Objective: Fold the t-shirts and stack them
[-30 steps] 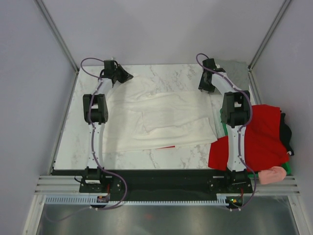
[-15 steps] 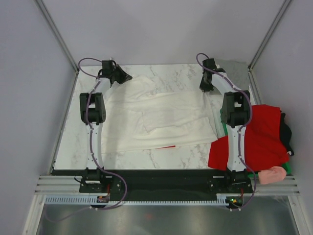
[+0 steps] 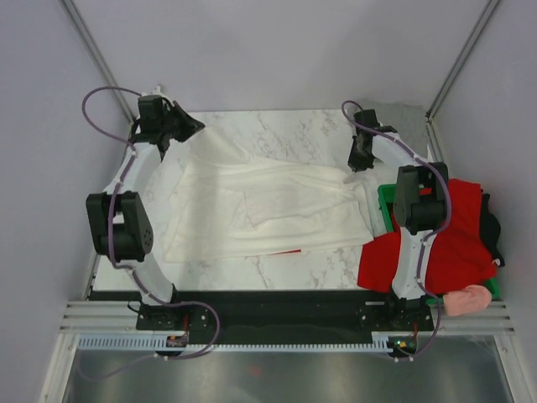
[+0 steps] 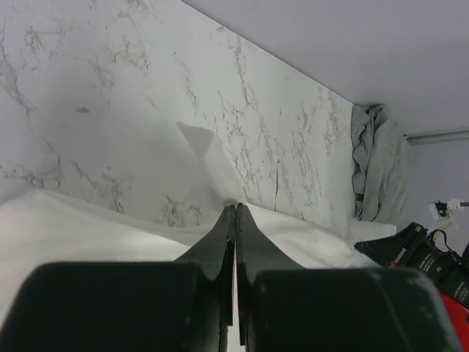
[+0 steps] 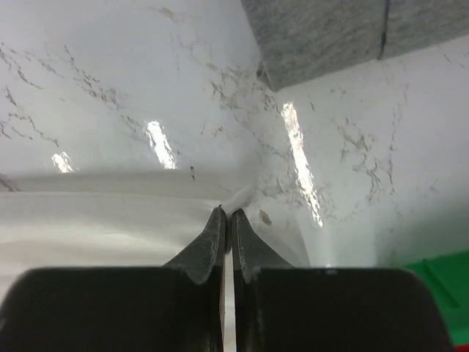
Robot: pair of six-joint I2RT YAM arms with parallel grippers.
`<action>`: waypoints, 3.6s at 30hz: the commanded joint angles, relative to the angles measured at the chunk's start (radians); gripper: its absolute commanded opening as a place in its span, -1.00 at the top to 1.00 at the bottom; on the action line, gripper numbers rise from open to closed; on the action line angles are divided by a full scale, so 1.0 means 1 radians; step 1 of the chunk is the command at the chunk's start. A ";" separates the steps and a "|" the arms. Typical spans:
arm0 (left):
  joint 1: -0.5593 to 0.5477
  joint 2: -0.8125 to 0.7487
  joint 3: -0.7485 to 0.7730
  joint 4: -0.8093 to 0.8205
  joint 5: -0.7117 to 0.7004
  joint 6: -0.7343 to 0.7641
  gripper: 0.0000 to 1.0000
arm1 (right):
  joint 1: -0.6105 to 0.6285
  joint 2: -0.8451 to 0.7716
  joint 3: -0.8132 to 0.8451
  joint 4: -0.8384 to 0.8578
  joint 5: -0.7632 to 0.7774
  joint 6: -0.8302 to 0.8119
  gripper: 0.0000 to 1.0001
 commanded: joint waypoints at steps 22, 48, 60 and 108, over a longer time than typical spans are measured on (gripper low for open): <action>-0.002 -0.927 -0.694 -0.191 -0.304 0.039 0.96 | -0.005 -0.331 -0.257 0.118 -0.027 -0.022 1.00; -0.008 -1.103 -1.102 -0.274 -0.361 -0.251 -0.22 | 0.196 -0.233 -0.311 0.179 -0.056 -0.026 -0.79; -0.117 -0.587 -1.052 -0.050 -0.458 -0.310 0.00 | 0.307 -0.251 -0.607 0.224 -0.011 0.081 -0.74; -0.036 -0.777 -0.628 -0.326 -0.162 0.004 -0.36 | 0.457 0.097 0.083 0.129 -0.180 0.222 -0.46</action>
